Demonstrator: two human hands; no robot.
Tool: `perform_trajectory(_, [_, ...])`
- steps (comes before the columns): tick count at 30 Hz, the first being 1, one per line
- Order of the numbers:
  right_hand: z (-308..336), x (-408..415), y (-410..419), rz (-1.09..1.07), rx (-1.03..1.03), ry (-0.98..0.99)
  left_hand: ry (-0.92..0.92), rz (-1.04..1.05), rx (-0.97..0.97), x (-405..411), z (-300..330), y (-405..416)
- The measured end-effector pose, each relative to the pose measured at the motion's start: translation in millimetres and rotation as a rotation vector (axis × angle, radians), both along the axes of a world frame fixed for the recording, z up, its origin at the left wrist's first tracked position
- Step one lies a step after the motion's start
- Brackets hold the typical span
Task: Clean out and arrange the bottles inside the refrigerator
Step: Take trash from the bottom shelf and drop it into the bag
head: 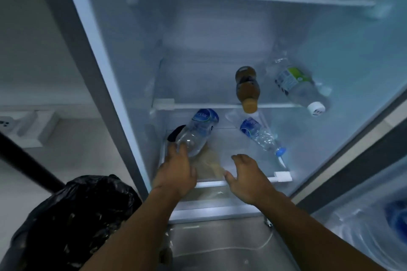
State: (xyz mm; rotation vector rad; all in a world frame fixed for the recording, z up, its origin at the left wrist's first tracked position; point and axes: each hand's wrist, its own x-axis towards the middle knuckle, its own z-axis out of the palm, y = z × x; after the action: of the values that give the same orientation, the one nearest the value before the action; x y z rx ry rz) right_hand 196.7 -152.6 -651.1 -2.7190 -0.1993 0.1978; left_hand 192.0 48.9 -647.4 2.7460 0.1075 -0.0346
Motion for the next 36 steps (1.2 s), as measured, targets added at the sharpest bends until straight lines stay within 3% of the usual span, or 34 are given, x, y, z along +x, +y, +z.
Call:
perform_trajectory(4, [-29, 12, -7, 0.01, -0.023, -0.011, -0.221, 0.055, -0.131, 17, 0, 0])
perform_trajectory(8, [-39, 29, -5, 0.018, -0.038, 0.007, -0.126, 0.241, -0.394, 49, 7, 1])
perform_trajectory(12, [-43, 35, 2, 0.078, -0.08, 0.001, -0.146, 0.082, -0.237, 68, -9, 7])
perform_trajectory(17, [-49, 40, 2, 0.13, -0.194, 0.015, 0.189, -0.113, 0.052, 92, -39, 27])
perform_trajectory(21, [-50, 44, 4, 0.121, -0.222, -0.023, 0.051, -0.104, 0.262, 95, -37, 22])
perform_trajectory(25, [-49, 48, 7, 0.103, -0.229, -0.024, 0.022, -0.047, 0.244, 91, -43, 21])
perform_trajectory(30, [-51, 45, 10, 0.073, -0.194, 0.011, -0.011, -0.093, 0.431, 70, -33, 9])
perform_trajectory(32, [-49, 41, 11, 0.078, -0.194, 0.014, 0.001, -0.038, 0.402, 58, -27, 6])
perform_trajectory(36, [-43, 30, 15, 0.086, -0.166, 0.055, 0.043, 0.061, 0.153, 40, -22, 10])
